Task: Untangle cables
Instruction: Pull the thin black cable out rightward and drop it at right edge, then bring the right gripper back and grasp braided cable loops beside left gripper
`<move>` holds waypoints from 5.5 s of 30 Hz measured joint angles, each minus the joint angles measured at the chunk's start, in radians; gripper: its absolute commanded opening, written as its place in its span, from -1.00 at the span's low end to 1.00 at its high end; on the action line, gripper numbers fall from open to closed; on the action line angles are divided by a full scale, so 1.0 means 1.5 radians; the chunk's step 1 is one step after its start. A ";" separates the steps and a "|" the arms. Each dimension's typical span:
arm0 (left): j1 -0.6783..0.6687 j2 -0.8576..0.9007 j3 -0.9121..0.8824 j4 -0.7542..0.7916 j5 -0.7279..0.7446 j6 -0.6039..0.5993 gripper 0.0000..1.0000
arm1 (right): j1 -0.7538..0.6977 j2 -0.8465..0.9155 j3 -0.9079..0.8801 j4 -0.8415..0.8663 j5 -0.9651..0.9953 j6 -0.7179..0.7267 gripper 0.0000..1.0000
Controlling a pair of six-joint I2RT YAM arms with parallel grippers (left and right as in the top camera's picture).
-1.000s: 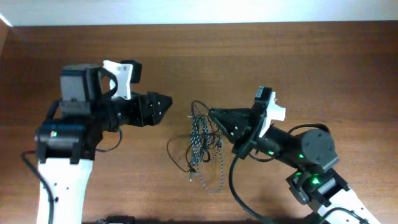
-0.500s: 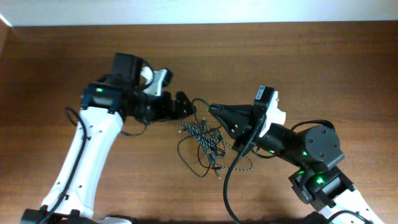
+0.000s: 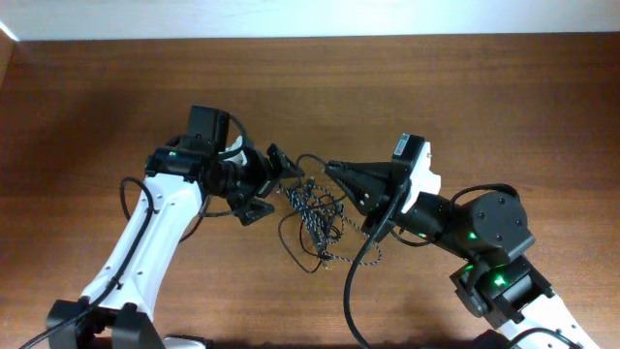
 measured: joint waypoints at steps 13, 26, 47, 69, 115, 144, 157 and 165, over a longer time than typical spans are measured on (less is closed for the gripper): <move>-0.102 0.013 -0.061 0.061 -0.127 -0.053 -1.00 | 0.000 0.000 0.000 0.024 0.000 0.004 -0.92; 0.033 0.013 -0.061 -0.037 -0.285 0.182 -1.00 | -0.267 -0.046 0.008 -0.035 0.291 0.000 -0.92; 0.113 -0.020 -0.063 -0.055 -0.229 0.241 -1.00 | -0.347 0.258 0.572 -0.567 0.692 -0.168 -0.92; 0.113 -0.020 -0.063 -0.056 -0.229 0.241 -1.00 | -0.731 0.541 0.591 -0.646 0.362 -0.153 0.98; 0.113 -0.534 -0.066 0.160 -0.168 0.134 -1.00 | -0.060 0.380 0.601 -0.962 -0.278 -0.278 0.17; 0.112 -0.529 -0.059 -0.085 -0.427 0.136 -0.91 | -0.327 0.282 0.599 -0.916 -0.258 -0.187 -0.92; 0.113 -0.494 -0.066 0.163 -0.101 0.250 -1.00 | -0.383 0.268 0.599 -1.023 -0.244 -0.187 -0.13; 0.113 -0.443 -0.067 0.249 0.183 0.483 -1.00 | -0.283 0.307 0.599 -1.030 -0.244 -0.190 -0.04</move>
